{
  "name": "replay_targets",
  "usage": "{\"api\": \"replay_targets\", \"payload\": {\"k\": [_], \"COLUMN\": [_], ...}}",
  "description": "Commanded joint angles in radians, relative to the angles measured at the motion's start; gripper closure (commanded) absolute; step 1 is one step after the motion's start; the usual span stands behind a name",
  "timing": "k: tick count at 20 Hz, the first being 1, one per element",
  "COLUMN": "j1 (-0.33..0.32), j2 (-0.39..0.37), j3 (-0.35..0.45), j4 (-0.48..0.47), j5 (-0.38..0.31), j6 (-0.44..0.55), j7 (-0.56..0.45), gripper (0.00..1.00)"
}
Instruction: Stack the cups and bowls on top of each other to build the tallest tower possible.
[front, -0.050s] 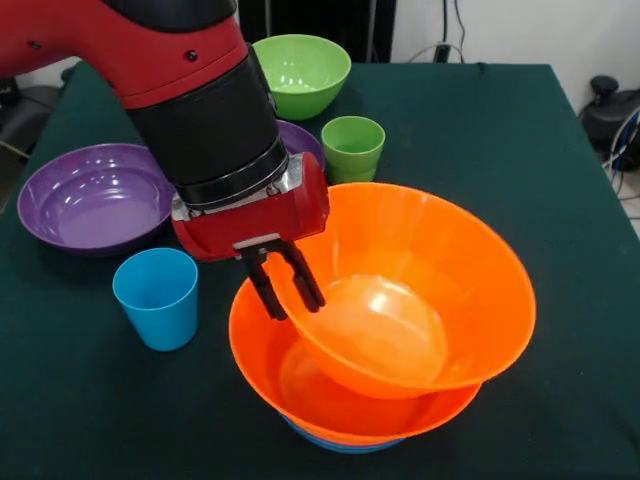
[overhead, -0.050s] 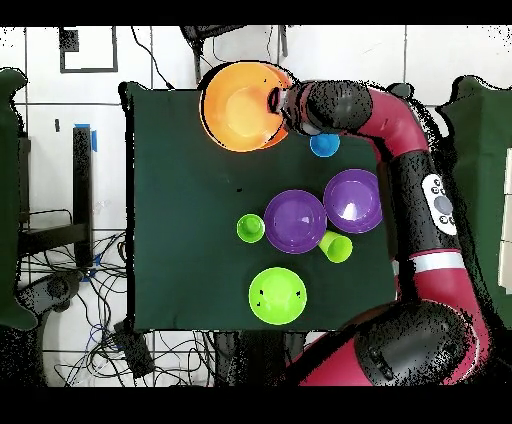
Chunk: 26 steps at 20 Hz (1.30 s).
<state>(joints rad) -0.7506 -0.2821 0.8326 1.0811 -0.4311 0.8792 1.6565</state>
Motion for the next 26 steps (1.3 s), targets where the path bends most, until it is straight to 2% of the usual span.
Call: {"api": "replay_targets", "payload": {"k": [1,15,23,25,26], "j1": [0.014,0.014,0.031,0.031,0.028], "j2": [-0.009,-0.012,-0.006,-0.059,-0.138], "j3": [0.032,0.036,0.037,0.026,0.013], "j4": [0.030,0.026,-0.018,-0.020,-0.005], "j5": [-0.038,-0.038,-0.041,-0.046,-0.046], "j6": [0.003,0.016,0.047,0.086,0.139], "j7": [-0.291,-0.272,-0.274,-0.274,-0.267], "gripper": [0.00,0.00,0.00,0.00,0.00]}}
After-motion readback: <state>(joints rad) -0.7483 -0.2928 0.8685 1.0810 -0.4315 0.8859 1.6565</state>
